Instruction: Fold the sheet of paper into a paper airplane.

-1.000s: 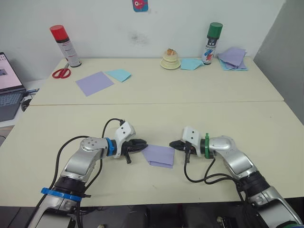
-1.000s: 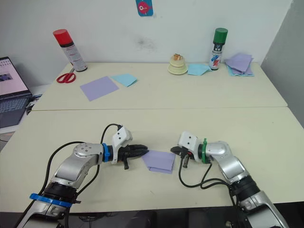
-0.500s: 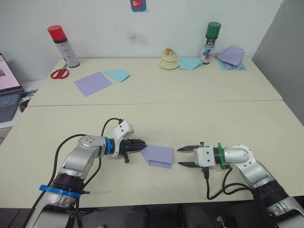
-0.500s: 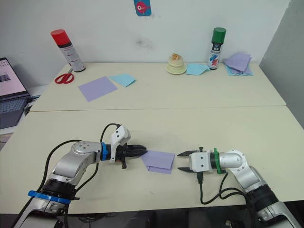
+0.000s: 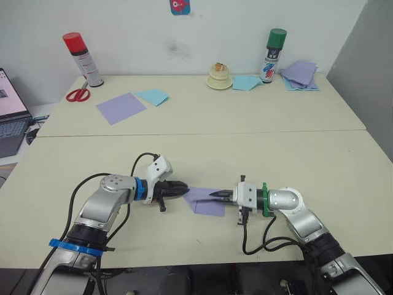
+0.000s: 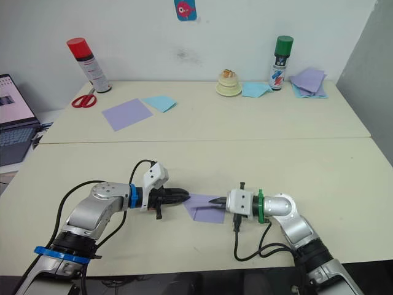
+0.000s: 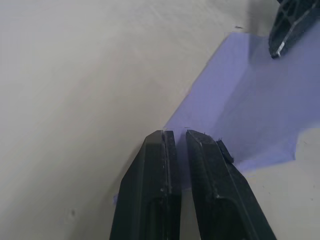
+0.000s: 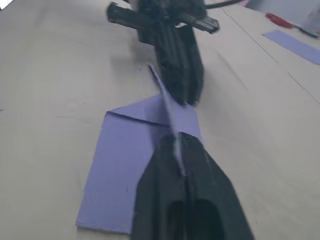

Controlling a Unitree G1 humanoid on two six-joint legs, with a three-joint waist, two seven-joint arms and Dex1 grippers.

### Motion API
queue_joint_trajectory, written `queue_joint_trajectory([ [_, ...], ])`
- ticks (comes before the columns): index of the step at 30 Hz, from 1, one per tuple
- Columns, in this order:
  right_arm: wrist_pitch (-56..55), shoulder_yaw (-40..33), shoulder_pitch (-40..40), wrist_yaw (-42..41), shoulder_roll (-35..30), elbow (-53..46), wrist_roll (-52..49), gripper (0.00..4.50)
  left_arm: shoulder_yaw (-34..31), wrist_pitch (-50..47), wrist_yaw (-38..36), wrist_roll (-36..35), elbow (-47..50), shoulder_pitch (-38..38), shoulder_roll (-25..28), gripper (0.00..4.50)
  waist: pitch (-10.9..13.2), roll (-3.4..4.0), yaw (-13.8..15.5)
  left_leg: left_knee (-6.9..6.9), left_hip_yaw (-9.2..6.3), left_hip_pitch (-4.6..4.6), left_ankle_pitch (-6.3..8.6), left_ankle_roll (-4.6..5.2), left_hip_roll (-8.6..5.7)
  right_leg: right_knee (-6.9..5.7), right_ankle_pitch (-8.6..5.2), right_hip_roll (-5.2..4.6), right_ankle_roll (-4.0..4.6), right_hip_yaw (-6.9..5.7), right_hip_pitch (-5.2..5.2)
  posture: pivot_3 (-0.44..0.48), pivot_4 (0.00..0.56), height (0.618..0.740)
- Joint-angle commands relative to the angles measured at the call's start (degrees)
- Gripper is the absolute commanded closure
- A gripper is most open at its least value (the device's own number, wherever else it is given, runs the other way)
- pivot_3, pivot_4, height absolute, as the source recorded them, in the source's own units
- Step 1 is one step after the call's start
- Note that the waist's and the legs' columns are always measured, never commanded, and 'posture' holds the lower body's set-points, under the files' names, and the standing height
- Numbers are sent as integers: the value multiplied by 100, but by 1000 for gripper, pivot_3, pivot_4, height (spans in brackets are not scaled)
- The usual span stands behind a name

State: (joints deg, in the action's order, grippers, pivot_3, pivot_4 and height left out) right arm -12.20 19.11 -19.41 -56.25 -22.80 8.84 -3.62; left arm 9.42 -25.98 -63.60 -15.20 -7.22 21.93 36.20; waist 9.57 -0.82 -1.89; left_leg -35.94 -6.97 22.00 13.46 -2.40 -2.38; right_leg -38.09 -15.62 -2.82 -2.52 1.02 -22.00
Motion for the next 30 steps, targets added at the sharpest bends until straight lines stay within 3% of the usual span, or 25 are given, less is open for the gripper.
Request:
queue_joint_trajectory([
  [1,597,-233,-38,42,94,-342,-430,4481,66,-249,-148,-61,94,-115,78,3824,0,0,-1,0,1,0,0,0,0,0,0,0,0,1,0,0,150,740],
  [10,2142,-379,-164,145,266,-609,-873,4481,51,-362,-207,-58,71,-90,160,3824,0,0,-1,1,0,1,0,1,-1,-1,0,0,0,0,-1,0,150,740],
  [30,3137,-439,-611,591,554,-207,-616,4481,67,429,-215,339,-759,317,196,3824,0,1,-10,1,0,2,0,0,2,-4,0,4,0,-1,-6,0,150,740],
])
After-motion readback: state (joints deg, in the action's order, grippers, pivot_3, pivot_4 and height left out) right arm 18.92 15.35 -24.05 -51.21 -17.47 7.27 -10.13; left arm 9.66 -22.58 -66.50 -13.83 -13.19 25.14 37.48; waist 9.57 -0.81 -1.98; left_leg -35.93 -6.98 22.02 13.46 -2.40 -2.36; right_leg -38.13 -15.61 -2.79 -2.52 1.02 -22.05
